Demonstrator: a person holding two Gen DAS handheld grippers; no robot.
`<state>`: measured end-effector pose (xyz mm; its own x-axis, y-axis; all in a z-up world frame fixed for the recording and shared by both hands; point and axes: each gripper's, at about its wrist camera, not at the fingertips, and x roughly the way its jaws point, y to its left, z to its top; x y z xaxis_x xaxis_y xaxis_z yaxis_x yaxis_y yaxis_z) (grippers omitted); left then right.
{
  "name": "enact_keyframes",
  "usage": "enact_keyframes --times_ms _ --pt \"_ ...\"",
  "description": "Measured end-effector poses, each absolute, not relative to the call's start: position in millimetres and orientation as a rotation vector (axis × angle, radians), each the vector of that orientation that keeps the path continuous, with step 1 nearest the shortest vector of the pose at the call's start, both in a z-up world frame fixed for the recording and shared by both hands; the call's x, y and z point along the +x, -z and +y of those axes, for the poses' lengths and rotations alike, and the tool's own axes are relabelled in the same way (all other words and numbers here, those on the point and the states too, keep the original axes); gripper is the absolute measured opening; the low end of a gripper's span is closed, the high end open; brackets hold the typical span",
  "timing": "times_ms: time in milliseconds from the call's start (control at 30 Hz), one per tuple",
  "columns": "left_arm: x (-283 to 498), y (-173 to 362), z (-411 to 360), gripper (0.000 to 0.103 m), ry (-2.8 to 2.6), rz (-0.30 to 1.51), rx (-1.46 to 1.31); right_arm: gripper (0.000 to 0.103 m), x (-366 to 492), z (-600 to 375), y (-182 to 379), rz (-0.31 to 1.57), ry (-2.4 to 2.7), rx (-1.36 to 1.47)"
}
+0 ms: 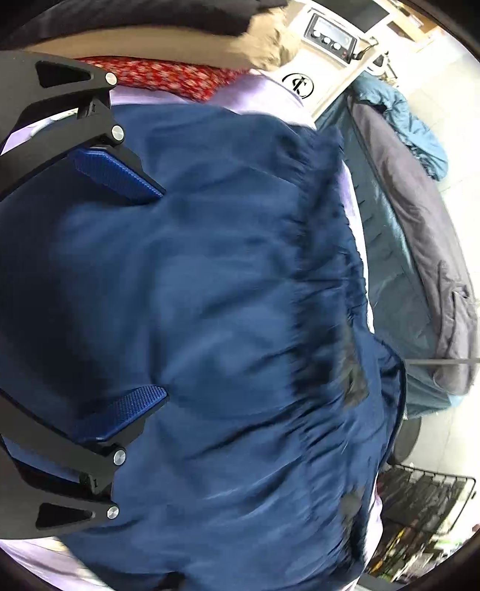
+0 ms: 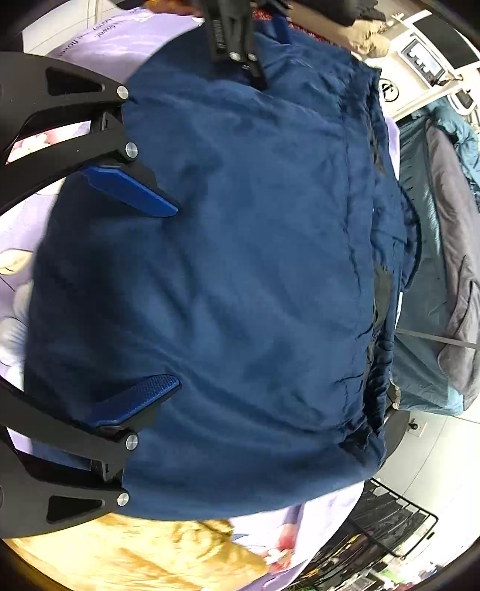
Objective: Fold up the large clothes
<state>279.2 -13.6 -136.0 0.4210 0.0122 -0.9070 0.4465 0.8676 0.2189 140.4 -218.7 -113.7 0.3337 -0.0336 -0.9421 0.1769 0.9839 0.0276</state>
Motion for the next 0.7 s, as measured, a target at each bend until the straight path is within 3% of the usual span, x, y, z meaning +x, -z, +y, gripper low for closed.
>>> enact_keyframes --times_ms 133,233,467,700 --pt "317.2 138.1 -24.3 0.097 0.265 1.151 0.444 0.087 173.1 -226.7 120.6 1.237 0.172 0.095" --pt "335.6 144.5 -30.9 0.098 0.264 1.206 0.443 0.097 203.0 -239.7 132.4 1.276 0.218 0.143" --pt "371.0 160.2 -31.8 0.098 0.267 1.332 0.377 0.098 245.7 -252.6 159.8 1.387 0.277 0.221" --pt "374.7 164.1 -41.0 0.099 0.239 1.341 0.42 0.099 252.2 -258.8 168.5 1.403 0.282 0.24"
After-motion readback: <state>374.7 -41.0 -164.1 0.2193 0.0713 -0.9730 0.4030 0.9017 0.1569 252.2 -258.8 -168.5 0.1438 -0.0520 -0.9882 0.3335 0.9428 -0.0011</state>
